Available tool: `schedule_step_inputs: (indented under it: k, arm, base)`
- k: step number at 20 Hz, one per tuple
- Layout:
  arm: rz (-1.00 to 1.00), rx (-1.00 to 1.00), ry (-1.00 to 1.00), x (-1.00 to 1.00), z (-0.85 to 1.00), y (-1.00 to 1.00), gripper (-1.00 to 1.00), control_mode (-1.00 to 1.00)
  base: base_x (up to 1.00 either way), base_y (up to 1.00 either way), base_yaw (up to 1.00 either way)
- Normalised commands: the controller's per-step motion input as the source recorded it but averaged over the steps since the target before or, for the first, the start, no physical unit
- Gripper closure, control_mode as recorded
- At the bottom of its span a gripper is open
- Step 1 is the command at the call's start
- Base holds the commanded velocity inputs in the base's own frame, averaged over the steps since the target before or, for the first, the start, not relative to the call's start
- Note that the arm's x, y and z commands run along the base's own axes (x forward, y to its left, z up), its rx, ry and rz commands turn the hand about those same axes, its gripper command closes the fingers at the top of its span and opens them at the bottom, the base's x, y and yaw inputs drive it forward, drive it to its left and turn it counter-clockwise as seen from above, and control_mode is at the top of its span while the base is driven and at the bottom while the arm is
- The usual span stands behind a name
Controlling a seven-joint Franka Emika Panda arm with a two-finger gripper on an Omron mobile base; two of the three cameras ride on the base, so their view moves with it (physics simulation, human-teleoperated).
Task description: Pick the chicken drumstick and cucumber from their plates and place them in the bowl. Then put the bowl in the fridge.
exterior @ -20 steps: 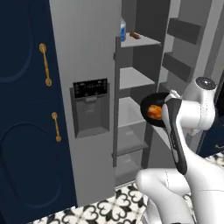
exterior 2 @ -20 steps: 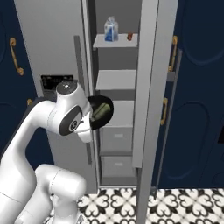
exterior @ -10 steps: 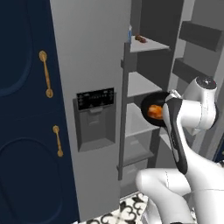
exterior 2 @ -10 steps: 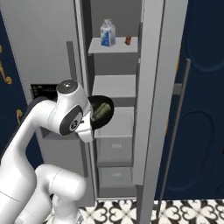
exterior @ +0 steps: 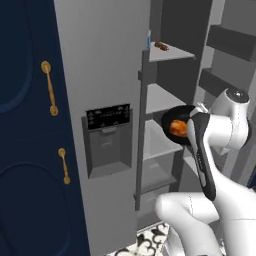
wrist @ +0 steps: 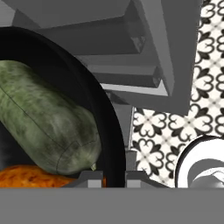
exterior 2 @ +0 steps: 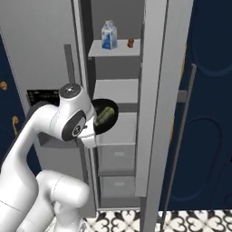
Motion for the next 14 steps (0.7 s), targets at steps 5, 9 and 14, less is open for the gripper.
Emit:
schedule_step_inputs:
  k: [5,9,14]
  arm:
    - [0.00,0.00,0.00,0.00,0.00,0.00,1.00,1.00]
    - [0.00,0.06,-0.05,0.25,0.01,-0.30,1.00,-1.00]
    - [0.00,0.08,-0.16,0.67,0.00,-0.05,1.00,-1.00]
  base:
    - [0.67,-0.03,0.00]
    - [0.08,-0.07,0.00]
    - [0.00,0.00,0.00]
